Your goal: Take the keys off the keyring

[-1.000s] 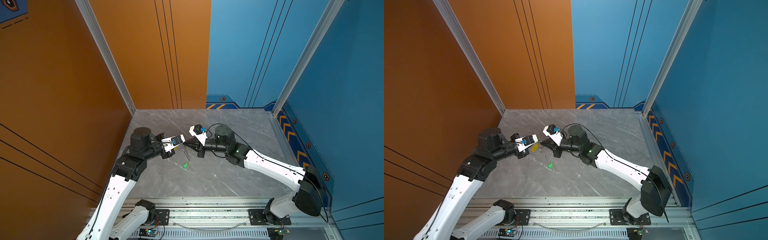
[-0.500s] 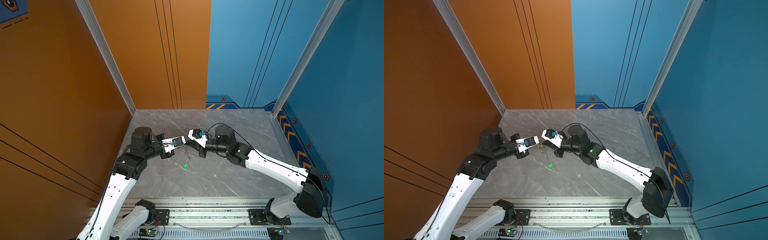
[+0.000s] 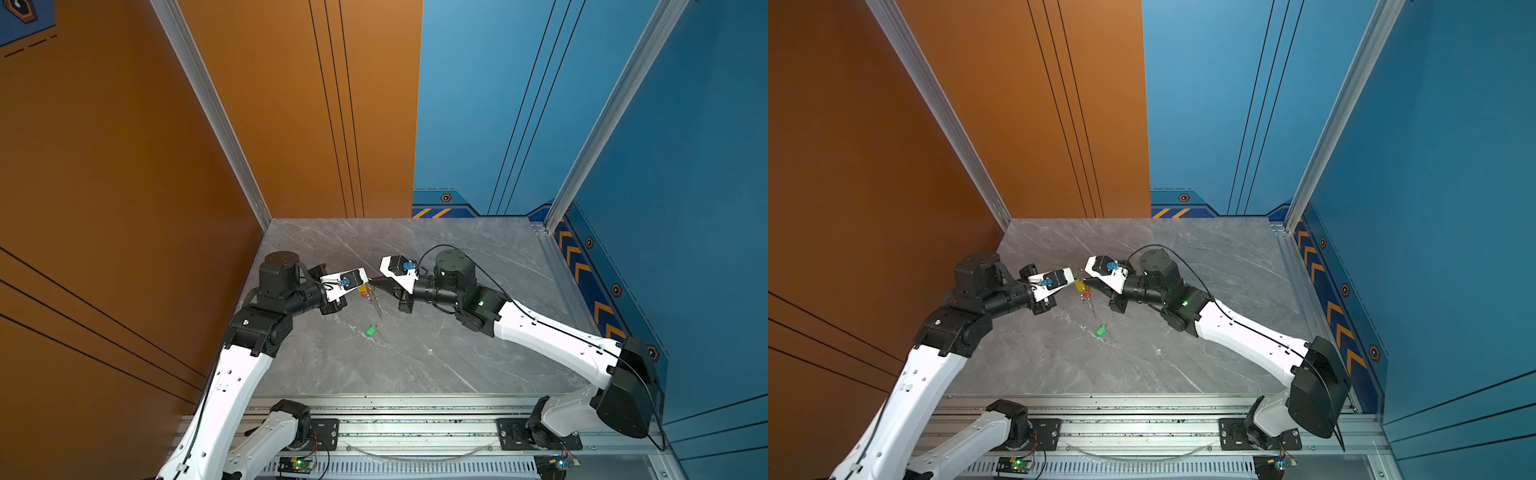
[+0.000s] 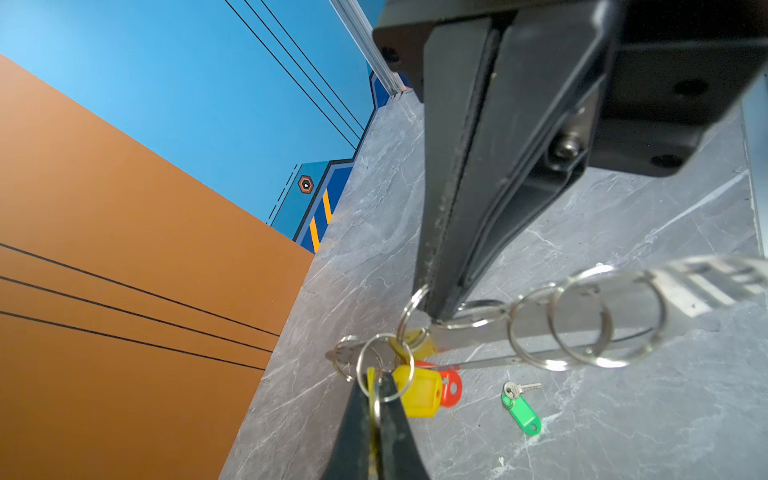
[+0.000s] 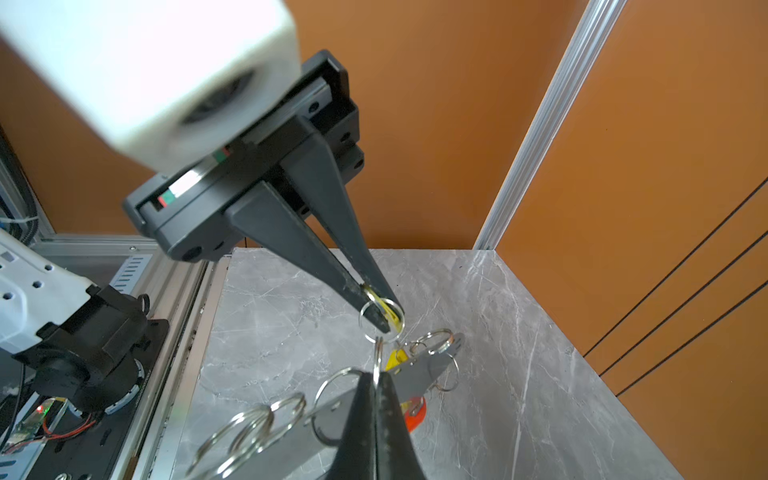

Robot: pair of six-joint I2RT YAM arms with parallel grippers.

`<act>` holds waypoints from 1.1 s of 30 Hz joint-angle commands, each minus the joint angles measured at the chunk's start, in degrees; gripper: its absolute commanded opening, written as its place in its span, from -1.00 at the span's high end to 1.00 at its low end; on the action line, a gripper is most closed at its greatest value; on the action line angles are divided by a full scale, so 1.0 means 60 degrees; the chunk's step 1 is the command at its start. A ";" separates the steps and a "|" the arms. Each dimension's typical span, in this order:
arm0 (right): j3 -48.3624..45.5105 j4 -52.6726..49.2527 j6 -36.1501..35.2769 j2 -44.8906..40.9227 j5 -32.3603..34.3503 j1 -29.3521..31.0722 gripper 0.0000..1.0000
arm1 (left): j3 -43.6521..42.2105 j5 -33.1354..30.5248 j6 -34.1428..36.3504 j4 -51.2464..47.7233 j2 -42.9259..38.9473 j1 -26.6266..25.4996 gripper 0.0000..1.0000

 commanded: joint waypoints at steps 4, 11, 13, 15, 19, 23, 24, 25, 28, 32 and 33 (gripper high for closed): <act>-0.0203 0.1147 0.1138 -0.0308 -0.0251 -0.0167 1.00 | -0.0028 0.0098 -0.0521 0.0315 0.0006 0.0280 1.00; -0.0237 0.2034 0.2016 -0.0168 -0.0398 -0.0157 1.00 | 0.0038 0.0397 -0.0747 0.0316 0.0125 0.0277 1.00; -0.0198 0.2199 0.2148 -0.0119 -0.0397 -0.0123 1.00 | 0.0030 0.0387 -0.0749 0.0309 0.0130 0.0281 1.00; -0.0151 0.2263 0.2225 -0.0082 -0.0383 -0.0099 1.00 | 0.0007 0.0376 -0.0751 0.0313 0.0124 0.0288 1.00; -0.0113 0.2294 0.2264 0.0035 -0.0370 -0.0059 1.00 | 0.0033 0.0377 -0.0712 0.0332 0.0122 0.0324 1.00; 0.0044 0.1973 0.1992 0.0130 -0.0347 -0.0011 1.00 | 0.0029 0.0392 -0.0705 0.0423 0.0058 0.0430 1.00; 0.0128 0.1640 0.1816 0.0151 -0.0370 0.0018 1.00 | 0.0036 0.0412 -0.0704 0.0461 0.0048 0.0476 1.00; 0.0180 0.1469 0.1661 0.0180 -0.0370 0.0036 1.00 | 0.0061 0.0441 -0.0718 0.0466 0.0019 0.0513 1.00; 0.0344 0.0599 0.1019 0.0224 -0.0277 0.0122 1.00 | 0.0124 0.0464 -0.0722 0.0470 -0.0019 0.0572 1.00; 0.0779 -0.1082 -0.0144 0.0338 -0.0022 0.0273 1.00 | 0.0101 0.0575 -0.0847 0.0467 -0.0148 0.0593 1.00; 0.0905 -0.1372 -0.0269 0.0396 0.0009 0.0301 1.00 | 0.0095 0.0626 -0.0899 0.0469 -0.0181 0.0580 1.00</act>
